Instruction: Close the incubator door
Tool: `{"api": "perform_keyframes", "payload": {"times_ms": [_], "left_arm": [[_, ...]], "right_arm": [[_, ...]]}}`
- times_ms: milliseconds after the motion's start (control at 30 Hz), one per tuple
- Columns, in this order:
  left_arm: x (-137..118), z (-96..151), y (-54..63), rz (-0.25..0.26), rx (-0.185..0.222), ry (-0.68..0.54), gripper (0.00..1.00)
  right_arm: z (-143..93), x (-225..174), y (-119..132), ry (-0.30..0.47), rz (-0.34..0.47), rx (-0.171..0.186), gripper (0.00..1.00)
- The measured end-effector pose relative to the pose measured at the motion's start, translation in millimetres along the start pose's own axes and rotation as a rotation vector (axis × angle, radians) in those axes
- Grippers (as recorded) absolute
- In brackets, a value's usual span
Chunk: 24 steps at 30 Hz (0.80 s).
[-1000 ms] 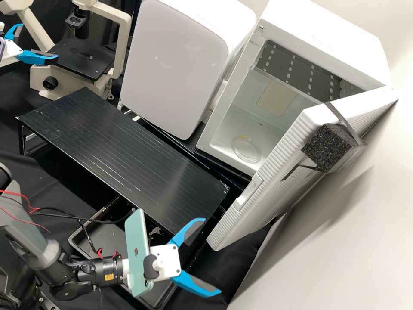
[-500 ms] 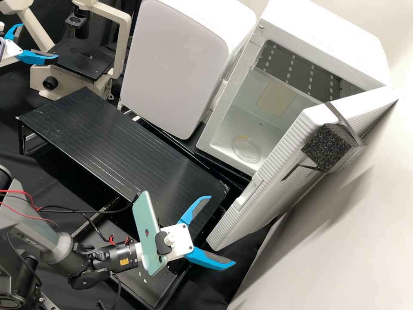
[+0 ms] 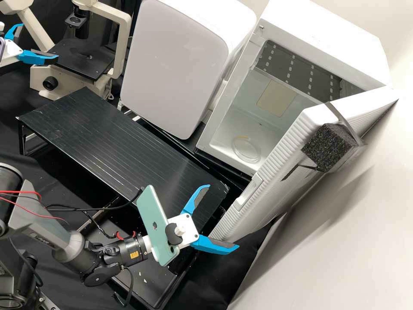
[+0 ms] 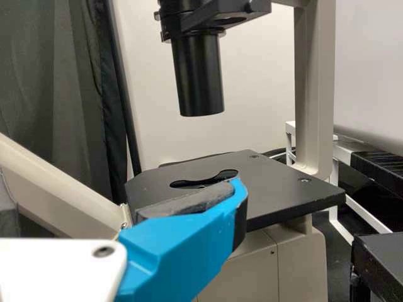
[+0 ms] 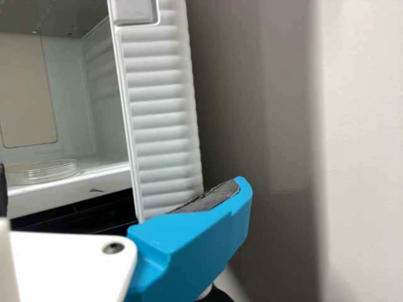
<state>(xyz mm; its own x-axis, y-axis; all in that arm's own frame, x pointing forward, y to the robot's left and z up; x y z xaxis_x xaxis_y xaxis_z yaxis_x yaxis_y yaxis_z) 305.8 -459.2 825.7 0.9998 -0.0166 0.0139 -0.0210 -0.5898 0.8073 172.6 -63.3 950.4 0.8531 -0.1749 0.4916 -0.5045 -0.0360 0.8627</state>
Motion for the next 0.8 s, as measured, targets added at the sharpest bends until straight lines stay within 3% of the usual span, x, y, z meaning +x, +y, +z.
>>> {"api": "perform_keyframes", "payload": {"times_ms": [467, 800], "left_arm": [[0, 0, 0.0, 0.0, 0.0, 0.0, 1.0], [0, 0, 0.0, 0.0, 0.0, 0.0, 1.0]], "right_arm": [[-17, -10, -3, 0.051, -0.05, 0.091, 1.0], [-35, -6, -30, 0.103, -0.181, 0.166, 1.0]]}}
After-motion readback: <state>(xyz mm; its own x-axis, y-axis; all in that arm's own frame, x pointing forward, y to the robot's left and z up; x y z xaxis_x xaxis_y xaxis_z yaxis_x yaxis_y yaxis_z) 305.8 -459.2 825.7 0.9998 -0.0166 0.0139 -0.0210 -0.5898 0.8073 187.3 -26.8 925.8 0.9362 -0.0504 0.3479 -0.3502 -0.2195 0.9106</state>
